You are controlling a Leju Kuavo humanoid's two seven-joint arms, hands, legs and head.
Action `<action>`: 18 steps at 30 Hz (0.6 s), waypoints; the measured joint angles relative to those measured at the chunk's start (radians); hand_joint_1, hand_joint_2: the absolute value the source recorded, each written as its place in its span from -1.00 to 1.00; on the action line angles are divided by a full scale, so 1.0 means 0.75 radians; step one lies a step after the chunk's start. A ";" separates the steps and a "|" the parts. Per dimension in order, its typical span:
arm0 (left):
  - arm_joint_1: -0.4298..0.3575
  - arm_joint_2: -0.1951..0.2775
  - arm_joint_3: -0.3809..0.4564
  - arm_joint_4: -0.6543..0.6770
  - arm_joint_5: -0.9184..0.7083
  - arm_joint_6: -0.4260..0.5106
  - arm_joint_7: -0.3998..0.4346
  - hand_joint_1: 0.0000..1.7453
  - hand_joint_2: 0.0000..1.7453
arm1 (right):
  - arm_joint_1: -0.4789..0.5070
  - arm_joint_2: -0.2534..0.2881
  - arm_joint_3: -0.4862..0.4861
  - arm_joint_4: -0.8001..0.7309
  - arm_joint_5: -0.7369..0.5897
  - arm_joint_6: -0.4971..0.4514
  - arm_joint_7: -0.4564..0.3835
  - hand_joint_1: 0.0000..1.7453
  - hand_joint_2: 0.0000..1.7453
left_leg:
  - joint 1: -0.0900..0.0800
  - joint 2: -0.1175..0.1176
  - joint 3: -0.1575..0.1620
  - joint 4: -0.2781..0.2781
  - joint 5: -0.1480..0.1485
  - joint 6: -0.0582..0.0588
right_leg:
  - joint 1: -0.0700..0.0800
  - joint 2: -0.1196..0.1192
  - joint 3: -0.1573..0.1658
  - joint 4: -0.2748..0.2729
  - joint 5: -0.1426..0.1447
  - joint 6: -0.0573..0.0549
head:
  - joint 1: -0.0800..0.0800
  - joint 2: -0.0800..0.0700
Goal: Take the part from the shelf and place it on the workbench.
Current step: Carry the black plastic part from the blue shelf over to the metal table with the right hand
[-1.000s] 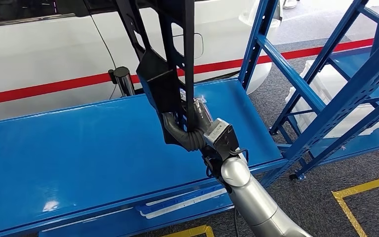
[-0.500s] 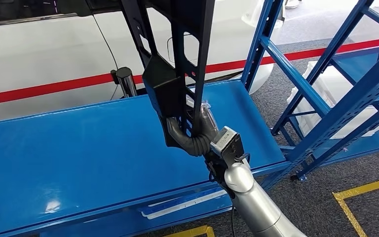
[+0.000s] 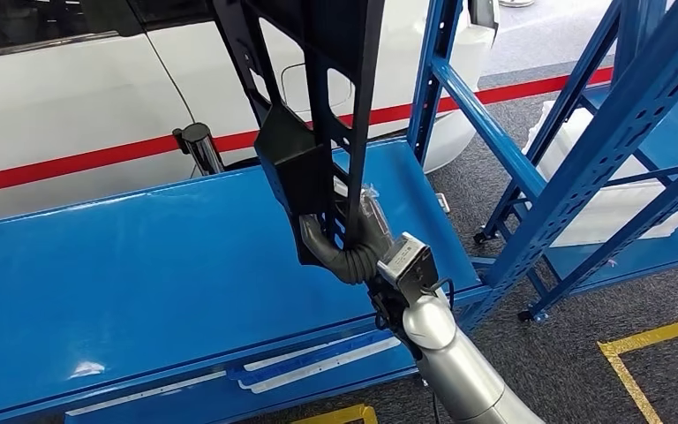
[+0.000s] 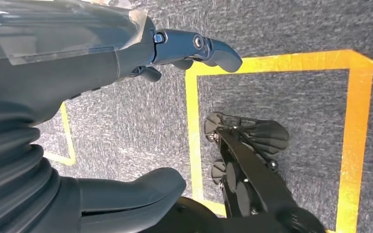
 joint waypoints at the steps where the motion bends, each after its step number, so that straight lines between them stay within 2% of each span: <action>1: 0.000 0.000 0.000 0.000 0.000 0.000 0.000 -1.00 1.00 | 0.000 0.000 0.000 0.000 0.000 0.000 0.000 1.00 1.00 | -0.001 0.000 0.013 -0.020 0.022 0.007 | 0.004 0.000 0.000 0.000 0.001 -0.002 | 0.000 0.000; 3: 0.000 0.001 0.000 0.000 0.000 0.000 0.000 -1.00 1.00 | 0.000 0.001 0.000 0.000 0.000 0.000 0.000 1.00 1.00 | -0.010 -0.001 0.101 -0.177 0.103 0.033 | 0.011 0.001 0.002 0.000 0.003 -0.004 | 0.000 0.000; 4: -0.002 0.003 0.000 0.000 0.000 -0.001 0.000 -1.00 1.00 | -0.001 0.001 -0.001 0.000 0.000 0.000 0.000 1.00 1.00 | -0.015 0.000 0.146 -0.260 0.131 0.046 | 0.016 0.001 0.002 0.000 0.004 -0.004 | 0.000 0.000; 5: -0.003 0.005 0.000 0.000 0.000 -0.002 -0.001 -1.00 1.00 | -0.002 0.001 -0.001 0.000 0.000 0.000 0.000 1.00 1.00 | -0.022 0.001 0.176 -0.317 0.146 0.056 | 0.018 0.000 0.001 0.000 0.005 -0.003 | 0.000 0.000; 6: -0.003 0.007 0.000 -0.001 0.000 -0.002 -0.003 -1.00 1.00 | -0.002 0.002 -0.001 0.000 0.000 0.000 0.000 1.00 1.00 | -0.029 0.003 0.188 -0.345 0.149 0.063 | 0.018 -0.001 -0.001 0.000 0.007 0.000 | 0.000 0.000; 9: -0.003 0.008 -0.001 -0.001 -0.001 0.001 -0.008 -1.00 1.00 | -0.001 0.002 -0.004 -0.001 0.000 0.000 0.000 1.00 1.00 | -0.034 0.005 0.190 -0.367 0.165 0.071 | 0.016 -0.005 -0.008 0.001 0.011 0.017 | 0.000 0.000; 10: -0.003 0.006 -0.001 -0.001 -0.003 0.002 -0.010 -1.00 1.00 | 0.000 0.002 -0.006 -0.003 0.000 0.000 -0.001 1.00 1.00 | -0.031 0.007 0.191 -0.378 0.176 0.075 | 0.017 -0.005 -0.019 0.020 -0.002 0.020 | 0.001 0.000; 11: -0.003 0.004 -0.001 -0.001 -0.006 0.002 -0.011 -1.00 1.00 | 0.001 0.001 -0.009 -0.004 0.000 0.000 -0.001 1.00 1.00 | -0.028 0.008 0.191 -0.388 0.186 0.078 | 0.018 -0.005 -0.039 0.062 -0.029 0.019 | 0.002 0.000; 13: -0.004 0.000 -0.001 -0.001 -0.010 0.002 -0.012 -1.00 1.00 | 0.009 -0.002 -0.015 -0.005 0.000 -0.001 -0.003 1.00 1.00 | -0.026 0.010 0.182 -0.393 0.196 0.084 | 0.016 -0.005 -0.104 0.216 -0.109 0.012 | 0.003 0.000; 14: -0.003 -0.001 -0.001 -0.001 -0.011 0.002 -0.012 -1.00 1.00 | 0.015 -0.004 -0.018 -0.005 0.000 -0.002 -0.004 1.00 1.00 | -0.026 0.010 0.177 -0.393 0.200 0.086 | 0.014 -0.005 -0.136 0.296 -0.142 0.012 | 0.003 0.000; 15: -0.003 -0.003 -0.001 -0.001 -0.011 0.002 -0.012 -1.00 1.00 | 0.022 -0.007 -0.020 -0.005 0.000 -0.002 -0.006 1.00 1.00 | -0.026 0.010 0.171 -0.392 0.203 0.085 | 0.013 -0.005 -0.153 0.347 -0.159 0.017 | 0.003 0.000; 16: -0.003 -0.004 -0.001 -0.001 -0.012 0.002 -0.012 -1.00 1.00 | 0.028 -0.009 -0.023 -0.005 0.000 -0.002 -0.008 1.00 1.00 | -0.026 0.009 0.166 -0.391 0.206 0.084 | 0.010 -0.005 -0.146 0.350 -0.157 0.026 | 0.003 0.000; 17: -0.003 -0.006 -0.001 -0.001 -0.012 0.002 -0.012 -1.00 1.00 | 0.032 -0.011 -0.025 -0.005 0.000 -0.002 -0.010 1.00 1.00 | -0.025 0.009 0.163 -0.389 0.208 0.081 | 0.007 -0.006 -0.113 0.300 -0.137 0.038 | 0.003 0.000; 18: -0.003 -0.009 -0.001 -0.001 -0.012 0.002 -0.012 -1.00 1.00 | 0.033 -0.013 -0.027 -0.005 0.000 -0.002 -0.012 1.00 1.00 | -0.025 0.008 0.160 -0.385 0.210 0.078 | 0.003 -0.007 -0.059 0.211 -0.105 0.051 | 0.003 0.000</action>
